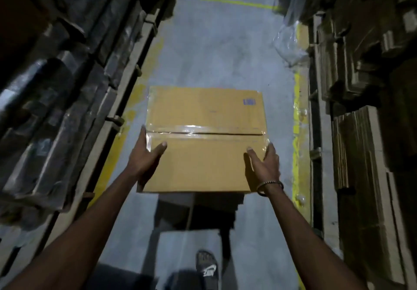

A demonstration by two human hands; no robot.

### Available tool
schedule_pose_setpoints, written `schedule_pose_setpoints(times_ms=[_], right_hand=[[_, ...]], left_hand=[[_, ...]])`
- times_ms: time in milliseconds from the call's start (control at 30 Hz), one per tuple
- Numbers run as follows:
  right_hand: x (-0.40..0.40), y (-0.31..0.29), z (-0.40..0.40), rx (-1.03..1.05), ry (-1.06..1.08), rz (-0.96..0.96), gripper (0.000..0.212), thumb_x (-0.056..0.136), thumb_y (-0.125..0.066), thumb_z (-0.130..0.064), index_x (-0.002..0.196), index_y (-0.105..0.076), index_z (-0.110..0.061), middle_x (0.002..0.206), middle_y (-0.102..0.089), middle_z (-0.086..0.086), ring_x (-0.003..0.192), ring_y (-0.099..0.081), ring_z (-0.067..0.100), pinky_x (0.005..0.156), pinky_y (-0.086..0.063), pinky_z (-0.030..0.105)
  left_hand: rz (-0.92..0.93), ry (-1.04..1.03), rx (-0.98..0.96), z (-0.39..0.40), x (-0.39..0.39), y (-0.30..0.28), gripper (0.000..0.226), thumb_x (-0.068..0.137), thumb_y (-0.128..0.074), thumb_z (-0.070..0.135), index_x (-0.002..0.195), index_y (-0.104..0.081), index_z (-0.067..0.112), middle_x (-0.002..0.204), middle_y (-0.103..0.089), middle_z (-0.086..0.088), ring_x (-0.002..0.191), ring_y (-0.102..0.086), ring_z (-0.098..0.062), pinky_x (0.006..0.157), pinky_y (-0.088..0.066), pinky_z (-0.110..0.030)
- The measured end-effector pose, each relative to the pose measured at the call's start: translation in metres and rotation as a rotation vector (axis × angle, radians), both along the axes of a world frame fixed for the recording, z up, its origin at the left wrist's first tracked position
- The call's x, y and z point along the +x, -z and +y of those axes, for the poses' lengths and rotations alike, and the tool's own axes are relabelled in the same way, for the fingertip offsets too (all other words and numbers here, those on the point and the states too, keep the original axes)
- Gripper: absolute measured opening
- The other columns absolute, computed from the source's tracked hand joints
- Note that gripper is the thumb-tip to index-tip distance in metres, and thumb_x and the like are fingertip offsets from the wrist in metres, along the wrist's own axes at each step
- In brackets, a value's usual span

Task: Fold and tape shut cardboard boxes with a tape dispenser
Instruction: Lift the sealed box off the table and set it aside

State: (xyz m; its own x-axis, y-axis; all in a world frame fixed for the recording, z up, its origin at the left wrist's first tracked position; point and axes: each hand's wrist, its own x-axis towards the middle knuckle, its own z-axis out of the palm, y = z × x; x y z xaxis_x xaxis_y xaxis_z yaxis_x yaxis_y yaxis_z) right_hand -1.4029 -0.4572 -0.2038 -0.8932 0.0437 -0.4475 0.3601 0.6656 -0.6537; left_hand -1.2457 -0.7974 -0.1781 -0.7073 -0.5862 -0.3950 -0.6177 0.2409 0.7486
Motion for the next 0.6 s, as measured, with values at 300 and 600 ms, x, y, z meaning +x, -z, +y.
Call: schedule_pose_setpoints(times_ms=[300,600], right_hand=[[0.004,0.099,-0.004,0.438,-0.528,-0.082,0.089,0.097,-0.055,-0.060,0.164,-0.010,-0.023,0.173,0.011,0.006,0.158,0.005,0.031,0.114,-0.028,0.063],[0.063,-0.004,-0.041,0.180,-0.478,0.102,0.052,0.098,-0.061,-0.034,0.146,-0.051,-0.016,0.155,-0.042,0.013,0.146,-0.031,0.032,0.111,-0.039,0.051]], left_hand=[[-0.556,0.414,-0.376,0.024,-0.018,0.131,0.104,0.098,-0.056,0.065,0.168,-0.001,0.011,0.174,0.011,-0.020,0.160,0.002,-0.045,0.119,-0.029,-0.063],[-0.271,0.237,-0.227,0.036,0.064,0.024,0.073,0.102,-0.066,0.042,0.162,-0.036,0.015,0.175,-0.013,-0.016,0.160,-0.018,-0.033,0.123,-0.029,-0.050]])
